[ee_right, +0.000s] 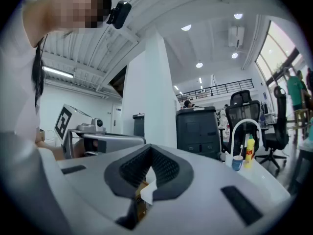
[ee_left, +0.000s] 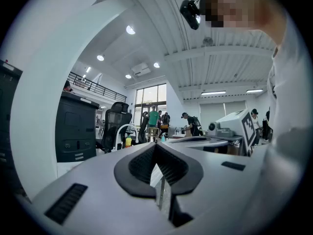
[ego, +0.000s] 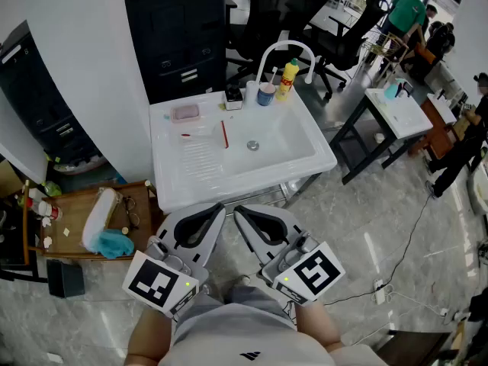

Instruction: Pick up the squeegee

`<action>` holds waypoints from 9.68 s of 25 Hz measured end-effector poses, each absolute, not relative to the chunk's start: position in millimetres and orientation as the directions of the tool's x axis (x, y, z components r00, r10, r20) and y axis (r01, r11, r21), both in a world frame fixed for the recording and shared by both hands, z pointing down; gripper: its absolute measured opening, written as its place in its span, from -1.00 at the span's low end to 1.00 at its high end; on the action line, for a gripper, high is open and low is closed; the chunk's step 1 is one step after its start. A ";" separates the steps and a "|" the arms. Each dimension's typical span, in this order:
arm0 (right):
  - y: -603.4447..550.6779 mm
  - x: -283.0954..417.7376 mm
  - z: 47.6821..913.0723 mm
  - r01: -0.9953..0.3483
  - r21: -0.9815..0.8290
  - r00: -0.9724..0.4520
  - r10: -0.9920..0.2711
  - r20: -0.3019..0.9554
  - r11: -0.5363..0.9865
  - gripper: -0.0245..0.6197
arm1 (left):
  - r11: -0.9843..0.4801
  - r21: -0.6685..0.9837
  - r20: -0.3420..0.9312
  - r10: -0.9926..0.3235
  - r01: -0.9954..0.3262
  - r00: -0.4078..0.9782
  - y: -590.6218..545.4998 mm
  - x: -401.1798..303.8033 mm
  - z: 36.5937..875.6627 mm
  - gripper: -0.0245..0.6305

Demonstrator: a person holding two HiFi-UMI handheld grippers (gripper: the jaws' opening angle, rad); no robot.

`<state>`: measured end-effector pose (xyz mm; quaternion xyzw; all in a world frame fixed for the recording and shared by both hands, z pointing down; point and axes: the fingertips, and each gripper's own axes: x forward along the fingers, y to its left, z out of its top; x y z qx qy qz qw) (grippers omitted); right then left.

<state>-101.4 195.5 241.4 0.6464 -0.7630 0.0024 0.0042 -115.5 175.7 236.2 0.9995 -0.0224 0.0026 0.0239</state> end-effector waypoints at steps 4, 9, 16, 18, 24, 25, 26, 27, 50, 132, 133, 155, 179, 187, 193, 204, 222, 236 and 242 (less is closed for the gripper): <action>196.0 -96.8 240.8 -0.986 -0.002 -0.167 -0.986 0.006 0.167 -0.90 | -0.998 0.042 0.013 -0.052 -0.052 0.999 175.8 -110.8 236.0 -0.89; 197.7 -86.4 242.8 -0.984 -0.009 -0.181 -0.984 0.005 0.181 -0.90 | -0.997 0.044 0.017 -0.063 -0.064 0.998 178.3 -100.9 236.9 -0.89; 205.3 -65.4 244.9 -0.976 -0.060 -0.209 -0.978 -0.021 0.209 -0.90 | -0.994 0.044 0.013 -0.102 -0.102 0.995 182.1 -82.9 238.5 -0.89; 209.6 -59.4 247.0 -0.972 -0.076 -0.221 -0.975 -0.024 0.222 -0.90 | -0.991 0.049 0.003 -0.123 -0.123 0.992 184.1 -79.4 237.7 -0.89; 208.1 -46.6 252.7 -0.963 -0.107 -0.246 -0.969 -0.031 0.248 -0.90 | -0.980 0.075 -0.004 -0.184 -0.183 0.983 179.4 -77.0 243.6 -0.89; 207.0 -46.8 254.1 -0.962 -0.111 -0.249 -0.968 -0.031 0.250 -0.90 | -0.979 0.080 0.001 -0.187 -0.186 0.982 177.2 -76.6 244.9 -0.89; 205.4 -45.9 255.4 -0.961 -0.111 -0.250 -0.968 -0.029 0.251 -0.90 | -0.979 0.084 0.002 -0.188 -0.188 0.982 175.0 -75.4 245.0 -0.89; 203.1 -44.0 256.3 -0.962 -0.110 -0.250 -0.968 -0.026 0.251 -0.90 | -0.979 0.086 -0.002 -0.188 -0.187 0.982 172.9 -73.5 244.3 -0.89; 61.7 17.3 258.5 -0.986 -0.118 -0.116 -0.993 -0.002 0.115 -0.90 | -0.998 0.054 0.042 -0.037 -0.040 0.998 34.9 -4.9 252.3 -0.89; -172.4 73.4 475.0 -0.741 -0.102 -0.591 -0.572 0.568 0.664 -0.73 | -0.812 0.218 0.185 -0.511 -0.542 0.839 -125.6 19.7 332.6 -0.89; -173.2 73.2 479.2 -0.735 -0.103 -0.593 -0.562 0.577 0.670 -0.72 | -0.808 0.219 0.188 -0.516 -0.548 0.836 -125.3 19.3 333.5 -0.89; -178.9 66.6 555.4 -0.629 -0.099 -0.585 -0.386 0.713 0.771 -0.61 | -0.758 0.233 0.218 -0.569 -0.609 0.793 -129.9 10.9 353.8 -0.89; -177.4 72.0 608.5 -0.581 -0.076 -0.491 -0.274 0.827 0.811 -0.56 | -0.748 0.229 0.239 -0.578 -0.623 0.780 -136.1 8.5 363.5 -0.89; -180.3 70.2 608.4 -0.584 -0.066 -0.496 -0.292 0.818 0.809 -0.60 | -0.748 0.225 0.237 -0.580 -0.625 0.780 -137.7 9.1 361.8 -0.89; -183.6 70.0 599.3 -0.617 -0.070 -0.519 -0.339 0.785 0.784 -0.60 | -0.753 0.221 0.236 -0.576 -0.620 0.783 -136.9 9.3 359.2 -0.89; -179.3 77.3 557.2 -0.697 -0.085 -0.543 -0.446 0.711 0.712 -0.60 | -0.803 0.203 0.207 -0.524 -0.560 0.826 -133.5 23.9 342.5 -0.89; -162.9 101.2 455.1 -0.861 -0.104 -0.476 -0.716 0.511 0.498 -0.60 | -0.912 0.193 0.164 -0.333 -0.361 0.928 -124.8 54.9 317.2 -0.89; -121.0 127.9 387.9 -0.943 -0.092 -0.331 -0.865 0.378 0.320 -0.60 | -0.968 0.182 0.137 -0.151 -0.174 0.979 -92.4 82.0 299.2 -0.89; -101.1 137.5 365.0 -0.963 -0.084 -0.269 -0.905 0.330 0.256 -0.60 | -0.978 0.177 0.127 -0.086 -0.108 0.988 -79.8 92.7 293.0 -0.89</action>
